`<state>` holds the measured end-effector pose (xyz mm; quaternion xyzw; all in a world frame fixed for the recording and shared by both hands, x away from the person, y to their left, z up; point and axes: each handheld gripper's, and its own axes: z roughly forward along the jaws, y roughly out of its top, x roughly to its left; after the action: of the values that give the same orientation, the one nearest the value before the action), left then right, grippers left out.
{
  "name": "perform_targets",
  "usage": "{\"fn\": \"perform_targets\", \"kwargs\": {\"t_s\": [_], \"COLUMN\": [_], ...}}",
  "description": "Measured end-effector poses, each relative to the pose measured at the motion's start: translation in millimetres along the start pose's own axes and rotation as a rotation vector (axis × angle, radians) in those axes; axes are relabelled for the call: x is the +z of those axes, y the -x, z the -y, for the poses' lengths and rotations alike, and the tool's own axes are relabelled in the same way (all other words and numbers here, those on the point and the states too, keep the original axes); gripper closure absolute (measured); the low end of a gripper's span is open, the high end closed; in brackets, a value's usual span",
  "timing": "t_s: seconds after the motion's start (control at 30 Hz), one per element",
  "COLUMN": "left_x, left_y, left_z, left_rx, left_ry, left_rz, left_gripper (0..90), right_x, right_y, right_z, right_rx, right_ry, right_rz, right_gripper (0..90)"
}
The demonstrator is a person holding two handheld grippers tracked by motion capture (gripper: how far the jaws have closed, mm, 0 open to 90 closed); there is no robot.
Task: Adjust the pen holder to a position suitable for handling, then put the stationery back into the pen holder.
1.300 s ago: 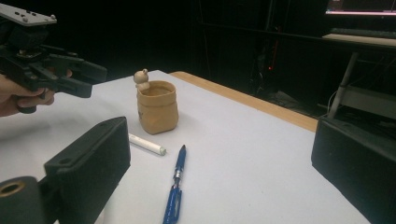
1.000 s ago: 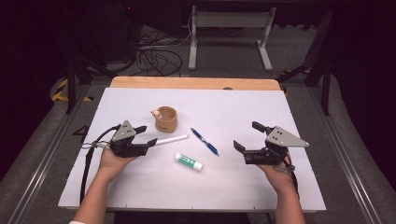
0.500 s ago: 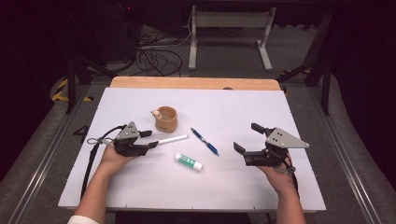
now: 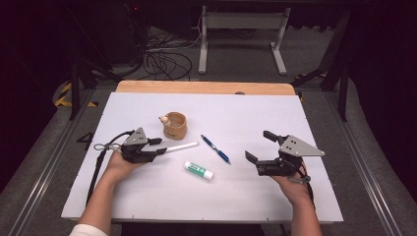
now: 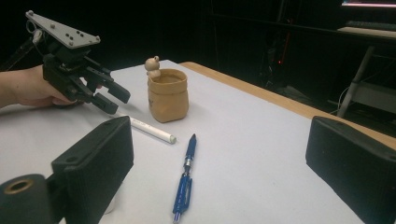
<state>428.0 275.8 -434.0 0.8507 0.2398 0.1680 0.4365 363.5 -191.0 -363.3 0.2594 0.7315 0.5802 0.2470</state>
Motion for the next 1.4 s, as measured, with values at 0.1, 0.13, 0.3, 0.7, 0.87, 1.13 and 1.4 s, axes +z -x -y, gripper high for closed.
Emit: {"fn": "perform_targets", "kwargs": {"t_s": [0.1, 0.13, 0.3, 0.7, 0.87, 1.13, 1.4], "left_x": [0.4, 0.5, 1.3, 2.8, 3.5, 8.1, 11.2], "left_y": [0.6, 0.7, 1.6, 2.4, 3.1, 5.3, 4.8], "left_z": [0.0, 0.0, -0.2, -0.8, -1.1, -3.1, -4.2], "left_rx": [0.0, 0.001, 0.006, 0.013, 0.018, 0.029, 0.024], "left_ry": [-0.005, -0.005, -0.013, -0.027, -0.035, -0.085, -0.115], "left_rz": [0.001, 0.002, -0.003, -0.01, -0.012, -0.008, -0.006], "left_gripper": [53.5, 53.5, 53.5, 54.5, 54.6, 54.2, 54.3], "right_x": [0.5, 0.5, 0.8, 0.4, 0.1, -0.1, -1.8], "right_y": [-0.5, -0.8, -0.7, -0.6, -0.5, -0.7, -0.7], "right_z": [0.0, -0.1, -0.3, -0.4, -0.4, -0.7, -0.4], "right_rx": [-0.002, 0.001, 0.001, -0.003, -0.002, -0.006, -0.001], "right_ry": [0.0, 0.0, 0.001, 0.006, 0.005, 0.007, 0.007], "right_rz": [-0.004, -0.003, -0.003, -0.003, -0.002, -0.003, 0.003], "right_gripper": [8.3, 8.3, 8.4, 8.4, 8.4, 8.4, 8.4]}}
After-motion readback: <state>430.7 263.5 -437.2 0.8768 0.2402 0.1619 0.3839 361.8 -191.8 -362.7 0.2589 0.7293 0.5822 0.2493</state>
